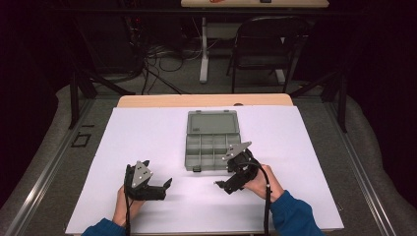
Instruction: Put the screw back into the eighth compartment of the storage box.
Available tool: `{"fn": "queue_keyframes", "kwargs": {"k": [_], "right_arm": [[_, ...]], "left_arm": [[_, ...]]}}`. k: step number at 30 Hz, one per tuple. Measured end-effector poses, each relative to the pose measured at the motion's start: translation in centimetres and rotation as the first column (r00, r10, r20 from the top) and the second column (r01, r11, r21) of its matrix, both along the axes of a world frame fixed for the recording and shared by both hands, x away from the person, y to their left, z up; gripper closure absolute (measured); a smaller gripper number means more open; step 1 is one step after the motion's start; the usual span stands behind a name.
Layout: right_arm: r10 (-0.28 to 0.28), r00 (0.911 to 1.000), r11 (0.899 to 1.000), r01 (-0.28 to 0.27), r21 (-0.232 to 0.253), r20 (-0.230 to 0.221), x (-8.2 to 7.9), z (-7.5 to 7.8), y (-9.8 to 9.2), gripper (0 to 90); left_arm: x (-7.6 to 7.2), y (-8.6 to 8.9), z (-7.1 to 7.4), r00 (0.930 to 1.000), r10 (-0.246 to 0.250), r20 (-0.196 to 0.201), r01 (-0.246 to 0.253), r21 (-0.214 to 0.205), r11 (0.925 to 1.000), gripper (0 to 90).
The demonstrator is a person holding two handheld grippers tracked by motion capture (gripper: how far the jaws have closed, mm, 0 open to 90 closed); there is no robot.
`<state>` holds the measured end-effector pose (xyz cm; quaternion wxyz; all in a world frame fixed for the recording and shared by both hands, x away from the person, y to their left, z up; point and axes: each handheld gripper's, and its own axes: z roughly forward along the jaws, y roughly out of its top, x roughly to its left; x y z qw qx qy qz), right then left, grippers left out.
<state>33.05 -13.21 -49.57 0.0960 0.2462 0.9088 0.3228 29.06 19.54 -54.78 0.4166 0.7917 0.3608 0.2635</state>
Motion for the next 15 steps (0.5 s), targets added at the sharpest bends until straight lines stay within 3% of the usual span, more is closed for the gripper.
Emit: {"fn": "queue_keyframes", "kwargs": {"k": [9,15], "right_arm": [[0.039,0.9992,0.999,-0.039,-0.030,0.001,-0.3,-0.9,1.3,19.4],[0.033,0.9991,0.997,-0.035,-0.065,-0.025,0.1,-2.1,1.9,39.5]], "left_arm": [[0.0,-0.1,0.0,1.0000,-0.001,-0.006,0.001,-0.003,1.0000,0.0],[0.0,-0.1,-0.1,1.0000,-0.002,-0.006,0.002,-0.002,1.0000,0.0]]}}
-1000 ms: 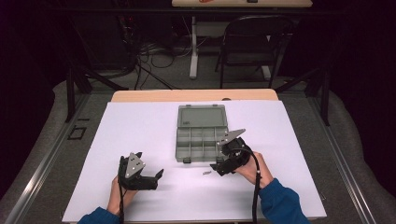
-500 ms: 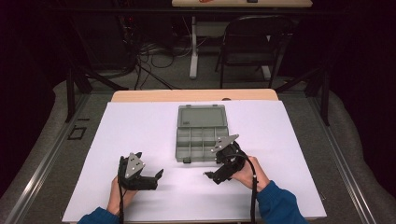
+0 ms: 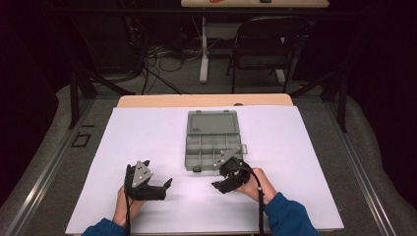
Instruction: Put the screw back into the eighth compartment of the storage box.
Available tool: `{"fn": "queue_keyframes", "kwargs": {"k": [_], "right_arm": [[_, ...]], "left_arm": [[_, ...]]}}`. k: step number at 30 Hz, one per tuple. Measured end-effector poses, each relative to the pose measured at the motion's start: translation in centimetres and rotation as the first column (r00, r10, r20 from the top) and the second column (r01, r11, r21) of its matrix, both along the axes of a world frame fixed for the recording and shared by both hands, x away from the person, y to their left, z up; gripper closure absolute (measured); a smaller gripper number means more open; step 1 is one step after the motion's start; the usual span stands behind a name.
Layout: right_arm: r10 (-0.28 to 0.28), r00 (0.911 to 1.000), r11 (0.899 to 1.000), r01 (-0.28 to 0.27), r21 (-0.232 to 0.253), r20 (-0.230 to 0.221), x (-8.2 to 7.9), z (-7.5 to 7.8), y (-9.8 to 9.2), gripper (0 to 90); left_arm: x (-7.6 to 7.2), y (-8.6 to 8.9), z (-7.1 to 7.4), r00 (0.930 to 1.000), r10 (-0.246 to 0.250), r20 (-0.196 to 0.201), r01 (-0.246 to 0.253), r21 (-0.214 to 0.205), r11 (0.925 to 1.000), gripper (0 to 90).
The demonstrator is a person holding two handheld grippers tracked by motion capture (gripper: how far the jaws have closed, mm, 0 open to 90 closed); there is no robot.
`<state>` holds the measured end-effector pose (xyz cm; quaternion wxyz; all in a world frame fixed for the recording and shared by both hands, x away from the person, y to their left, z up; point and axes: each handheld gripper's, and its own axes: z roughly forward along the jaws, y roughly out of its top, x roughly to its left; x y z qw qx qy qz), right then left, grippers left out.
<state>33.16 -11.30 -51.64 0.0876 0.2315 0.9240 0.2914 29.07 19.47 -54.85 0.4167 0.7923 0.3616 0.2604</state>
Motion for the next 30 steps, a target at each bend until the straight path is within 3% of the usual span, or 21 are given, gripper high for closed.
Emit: {"fn": "queue_keyframes", "kwargs": {"k": [1,3,4,10,12,13,16,19,20,25,27,28,30], "right_arm": [[-0.004,0.9999,1.000,0.004,-0.002,0.010,0.2,-0.2,0.0,45.8],[-0.018,0.9998,1.000,0.018,0.008,0.010,0.5,-0.6,0.0,50.3],[-0.016,0.9999,1.000,0.016,-0.015,0.001,0.7,-0.6,-0.1,54.5],[-0.017,0.9997,0.999,0.017,-0.038,-0.015,1.3,-1.3,0.1,68.3],[-0.019,0.9995,0.999,0.017,-0.042,-0.027,1.3,-1.5,0.3,70.2],[-0.014,0.9998,1.000,0.014,-0.024,-0.013,1.4,-1.8,0.3,71.1],[-0.010,0.9994,0.999,0.008,-0.050,-0.034,1.5,-1.8,0.4,72.8],[-0.013,0.9995,1.000,0.013,-0.028,-0.028,1.5,-2.1,0.5,73.6],[-0.006,0.9993,0.999,0.004,-0.051,-0.037,1.6,-2.0,0.5,73.8],[-0.005,0.9985,0.999,0.002,-0.053,-0.055,1.8,-2.1,0.4,74.7],[-0.005,0.9987,1.000,0.003,-0.030,-0.050,1.9,-2.4,0.5,75.3],[-0.001,0.9979,0.998,-0.003,-0.057,-0.065,1.9,-2.3,0.4,75.4],[-0.003,0.9976,0.998,-0.001,-0.056,-0.069,1.9,-2.3,0.4,76.1]], "left_arm": [[0.0,0.0,0.0,1.0000,-0.002,0.001,0.002,0.002,1.0000,0.0],[0.0,0.0,0.0,1.0000,-0.002,0.002,0.002,0.005,1.0000,0.0],[0.0,0.0,0.0,1.0000,-0.002,0.002,0.002,0.005,1.0000,0.0],[0.0,0.0,0.0,1.0000,-0.003,0.002,0.003,0.007,1.0000,0.0],[0.0,0.0,0.0,1.0000,-0.002,0.003,0.002,0.005,1.0000,0.0],[0.0,0.0,0.0,1.0000,0.000,0.002,0.000,0.004,1.0000,0.0],[0.0,0.0,0.0,1.0000,0.001,0.001,-0.001,0.002,1.0000,0.0],[0.0,0.1,0.0,1.0000,0.001,0.005,-0.001,0.008,1.0000,0.0],[0.0,0.1,0.0,1.0000,0.002,0.004,-0.002,0.007,1.0000,0.0],[0.0,0.1,0.0,1.0000,0.004,0.008,-0.004,0.008,1.0000,0.0],[0.0,0.1,0.0,1.0000,0.004,0.007,-0.004,0.008,1.0000,0.0],[0.0,0.1,0.0,1.0000,0.004,0.007,-0.004,0.008,1.0000,0.0],[0.0,0.1,0.0,1.0000,0.004,0.007,-0.004,0.008,1.0000,0.0]]}}
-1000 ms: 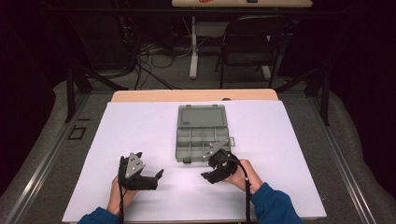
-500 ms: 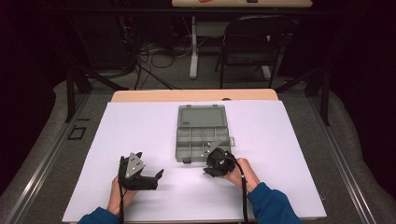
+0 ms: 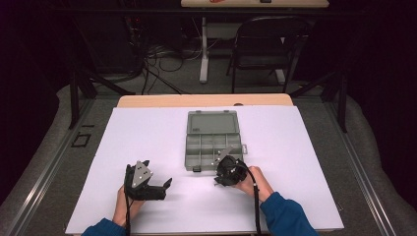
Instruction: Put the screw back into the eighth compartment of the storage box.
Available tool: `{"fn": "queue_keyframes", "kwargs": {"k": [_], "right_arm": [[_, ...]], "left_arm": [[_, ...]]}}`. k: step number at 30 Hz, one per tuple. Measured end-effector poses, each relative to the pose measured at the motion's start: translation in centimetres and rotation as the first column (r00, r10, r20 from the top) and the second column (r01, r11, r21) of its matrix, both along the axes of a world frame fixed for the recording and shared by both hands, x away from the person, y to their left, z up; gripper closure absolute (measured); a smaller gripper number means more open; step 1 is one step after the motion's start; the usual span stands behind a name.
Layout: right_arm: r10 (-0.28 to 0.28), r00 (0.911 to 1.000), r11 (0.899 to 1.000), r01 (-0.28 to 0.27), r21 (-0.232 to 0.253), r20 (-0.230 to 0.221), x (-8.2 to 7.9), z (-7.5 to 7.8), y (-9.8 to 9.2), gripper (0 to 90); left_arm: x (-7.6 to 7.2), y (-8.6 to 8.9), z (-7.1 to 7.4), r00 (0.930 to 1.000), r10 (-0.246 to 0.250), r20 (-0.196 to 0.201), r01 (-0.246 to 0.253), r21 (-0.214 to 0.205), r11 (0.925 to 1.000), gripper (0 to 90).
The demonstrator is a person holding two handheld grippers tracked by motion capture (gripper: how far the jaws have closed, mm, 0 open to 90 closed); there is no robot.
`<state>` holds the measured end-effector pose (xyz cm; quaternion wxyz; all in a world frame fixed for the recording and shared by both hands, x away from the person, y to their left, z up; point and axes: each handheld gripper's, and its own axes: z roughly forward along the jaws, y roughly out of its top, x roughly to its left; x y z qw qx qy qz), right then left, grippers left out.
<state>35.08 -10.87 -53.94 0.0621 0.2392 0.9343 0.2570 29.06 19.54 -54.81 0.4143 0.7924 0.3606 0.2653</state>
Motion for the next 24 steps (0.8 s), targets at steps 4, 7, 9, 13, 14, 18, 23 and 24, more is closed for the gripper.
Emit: {"fn": "queue_keyframes", "kwargs": {"k": [4,7,9,13,14,18,23,24], "right_arm": [[-0.003,0.9999,1.000,0.003,0.004,-0.010,-0.01,-0.02,0.00,78.0],[0.002,0.9999,1.000,-0.001,0.004,-0.014,-0.01,-0.03,-0.01,80.2],[0.005,0.9999,1.000,-0.005,0.005,-0.009,-0.03,-0.05,-0.01,81.9],[0.018,0.9996,1.000,-0.018,0.000,-0.021,-0.08,-0.02,0.02,86.2],[0.008,0.9998,1.000,-0.008,0.003,-0.017,-0.18,-0.03,0.08,86.7],[0.014,0.9998,1.000,-0.015,-0.007,-0.012,-0.19,0.03,0.09,86.8],[0.017,0.9998,1.000,-0.017,0.002,0.005,-0.23,0.56,-0.17,86.9],[0.005,1.0000,1.000,-0.005,0.004,0.003,-0.36,0.75,-0.21,86.9]], "left_arm": [[0.02,0.04,0.00,1.0000,-0.002,0.000,0.002,0.003,1.0000,0.0],[0.01,0.06,0.02,1.0000,-0.002,0.001,0.002,0.003,1.0000,0.0],[-0.01,0.06,0.03,1.0000,-0.002,0.000,0.002,0.003,1.0000,0.0],[-0.01,0.03,0.02,1.0000,-0.002,0.001,0.002,0.005,1.0000,0.0],[-0.02,0.02,0.00,1.0000,0.000,0.000,0.000,0.004,1.0000,0.0],[-0.01,0.05,0.03,1.0000,-0.002,0.001,0.002,0.006,1.0000,0.0],[-0.01,0.08,0.02,1.0000,-0.001,0.002,0.001,0.005,1.0000,0.0],[-0.01,0.08,0.02,1.0000,-0.001,0.002,0.001,0.005,1.0000,0.0]]}}
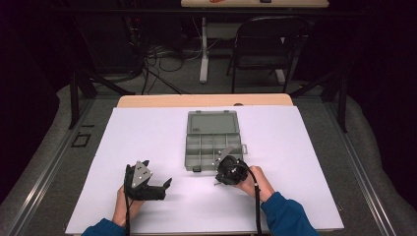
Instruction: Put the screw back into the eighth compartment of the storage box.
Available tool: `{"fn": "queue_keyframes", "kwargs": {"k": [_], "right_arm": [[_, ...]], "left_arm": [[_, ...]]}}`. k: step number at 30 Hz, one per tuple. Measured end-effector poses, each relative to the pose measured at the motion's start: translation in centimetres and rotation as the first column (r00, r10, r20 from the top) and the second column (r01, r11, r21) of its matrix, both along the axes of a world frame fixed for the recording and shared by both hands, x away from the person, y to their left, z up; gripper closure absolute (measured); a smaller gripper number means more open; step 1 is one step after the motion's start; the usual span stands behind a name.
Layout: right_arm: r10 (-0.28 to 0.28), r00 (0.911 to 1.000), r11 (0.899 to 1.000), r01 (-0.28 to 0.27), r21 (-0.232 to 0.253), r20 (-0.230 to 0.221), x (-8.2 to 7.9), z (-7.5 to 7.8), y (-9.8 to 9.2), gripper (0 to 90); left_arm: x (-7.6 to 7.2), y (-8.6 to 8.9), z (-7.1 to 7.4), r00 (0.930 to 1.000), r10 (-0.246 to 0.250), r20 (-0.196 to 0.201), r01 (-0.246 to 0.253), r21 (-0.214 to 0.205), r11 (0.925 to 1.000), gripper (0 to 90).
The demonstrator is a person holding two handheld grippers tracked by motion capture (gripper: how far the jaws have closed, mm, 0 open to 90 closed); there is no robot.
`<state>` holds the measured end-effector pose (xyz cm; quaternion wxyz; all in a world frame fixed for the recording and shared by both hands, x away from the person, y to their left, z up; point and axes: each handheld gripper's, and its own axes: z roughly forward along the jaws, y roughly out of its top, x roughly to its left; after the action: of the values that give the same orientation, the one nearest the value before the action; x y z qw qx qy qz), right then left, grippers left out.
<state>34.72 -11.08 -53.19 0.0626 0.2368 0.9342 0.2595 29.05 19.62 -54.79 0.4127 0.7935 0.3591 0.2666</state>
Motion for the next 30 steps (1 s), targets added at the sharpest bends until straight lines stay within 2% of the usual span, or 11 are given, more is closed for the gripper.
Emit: {"fn": "queue_keyframes", "kwargs": {"k": [2,3,4,10,11,13,14,15,18,24,30], "right_arm": [[0.006,0.9999,1.000,-0.006,0.005,0.013,0.0,0.3,-0.1,86.9],[-0.002,0.9997,1.000,0.002,0.024,0.025,-0.1,0.3,-0.2,86.9],[0.000,1.0000,1.000,0.000,0.007,0.010,-0.1,0.6,-0.3,86.9],[-0.004,0.9995,1.000,0.004,0.013,0.032,-0.3,1.5,-0.8,86.9],[-0.012,0.9990,0.999,0.011,0.034,0.043,-0.4,1.5,-0.8,86.9],[-0.013,0.9993,1.000,0.012,0.017,0.037,-0.5,2.0,-1.0,86.9],[-0.019,0.9985,0.999,0.017,0.040,0.050,-0.6,2.0,-1.1,86.9],[-0.011,0.9992,1.000,0.010,0.023,0.040,-0.5,2.3,-1.2,86.9],[-0.015,0.9985,1.000,0.014,0.028,0.053,-0.6,2.8,-1.5,86.9],[-0.045,0.9966,0.998,0.042,0.048,0.069,-0.6,3.7,-2.2,86.9],[-0.075,0.9909,0.996,0.069,0.063,0.112,-0.5,4.6,-2.9,86.9]], "left_arm": [[0.0,0.0,0.0,1.0000,-0.001,0.000,0.001,0.001,1.0000,0.0],[0.0,0.0,0.0,1.0000,-0.002,-0.001,0.002,0.002,1.0000,0.0],[0.0,0.0,0.0,1.0000,0.000,-0.001,0.000,0.000,1.0000,0.0],[0.0,0.0,0.0,1.0000,-0.001,-0.001,0.001,0.001,1.0000,0.0],[0.0,0.0,0.0,1.0000,-0.002,-0.001,0.002,0.000,1.0000,0.0],[0.0,0.0,0.0,1.0000,-0.001,-0.001,0.001,0.002,1.0000,0.0],[0.0,0.0,0.0,1.0000,-0.001,-0.001,0.001,0.002,1.0000,0.0],[0.0,0.0,0.0,1.0000,-0.002,-0.001,0.002,0.001,1.0000,0.0],[0.0,0.0,0.0,1.0000,-0.002,-0.001,0.002,0.001,1.0000,0.0],[0.0,0.0,0.0,1.0000,-0.001,0.000,0.001,0.002,1.0000,0.0],[0.0,0.0,-0.1,1.0000,-0.002,-0.003,0.002,0.001,1.0000,0.0]]}}
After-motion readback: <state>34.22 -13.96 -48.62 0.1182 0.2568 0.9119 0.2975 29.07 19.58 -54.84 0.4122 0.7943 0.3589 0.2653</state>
